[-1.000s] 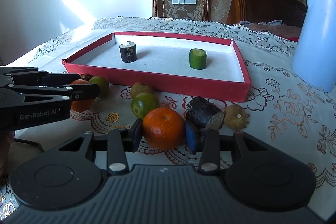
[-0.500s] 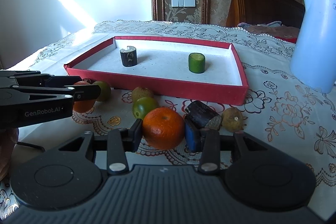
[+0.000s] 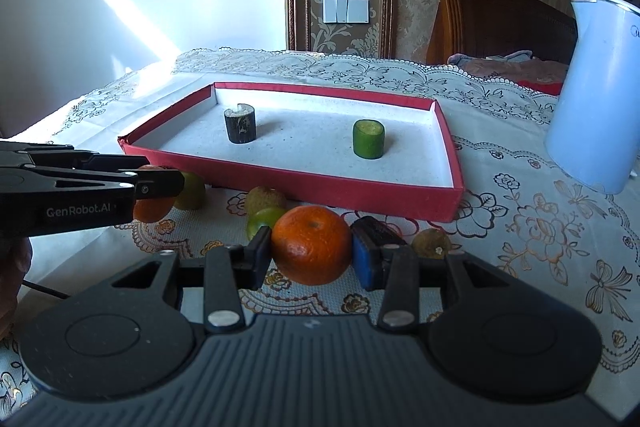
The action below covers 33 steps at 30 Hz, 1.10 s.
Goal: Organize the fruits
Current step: 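Lift and carry the orange with the left gripper while the right carries its orange into the tray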
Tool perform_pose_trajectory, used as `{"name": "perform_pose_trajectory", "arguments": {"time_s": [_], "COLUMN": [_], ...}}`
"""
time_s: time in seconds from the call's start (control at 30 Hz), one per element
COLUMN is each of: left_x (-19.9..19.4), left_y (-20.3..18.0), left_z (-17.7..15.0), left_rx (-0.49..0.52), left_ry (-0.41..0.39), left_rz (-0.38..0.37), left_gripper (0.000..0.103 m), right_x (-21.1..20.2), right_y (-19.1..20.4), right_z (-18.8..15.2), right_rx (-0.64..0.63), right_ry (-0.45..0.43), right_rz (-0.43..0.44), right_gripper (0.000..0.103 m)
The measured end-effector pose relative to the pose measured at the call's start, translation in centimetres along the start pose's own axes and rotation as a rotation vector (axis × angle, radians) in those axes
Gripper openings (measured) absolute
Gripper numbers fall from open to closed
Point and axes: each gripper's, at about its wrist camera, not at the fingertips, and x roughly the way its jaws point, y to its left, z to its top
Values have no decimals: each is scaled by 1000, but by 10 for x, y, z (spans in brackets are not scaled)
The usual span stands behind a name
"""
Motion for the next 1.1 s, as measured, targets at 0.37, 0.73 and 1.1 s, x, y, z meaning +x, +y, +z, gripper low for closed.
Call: {"name": "perform_pose_trajectory", "arguments": {"time_s": [0.37, 0.73, 1.1], "left_x": [0, -5, -23], "left_y": [2, 6, 18], "left_z": [6, 26, -2], "left_rx": [-17, -35, -31], "left_ry": [15, -1, 57], "left_rz": [34, 72, 8], "left_gripper": [39, 36, 37], "right_x": [0, 1, 18], "right_y": [-3, -13, -19], "right_z": [2, 21, 23], "right_rx": [18, 39, 70], "right_ry": [-8, -52, -42], "right_rz": [-2, -39, -34], "right_gripper": [39, 39, 39]}}
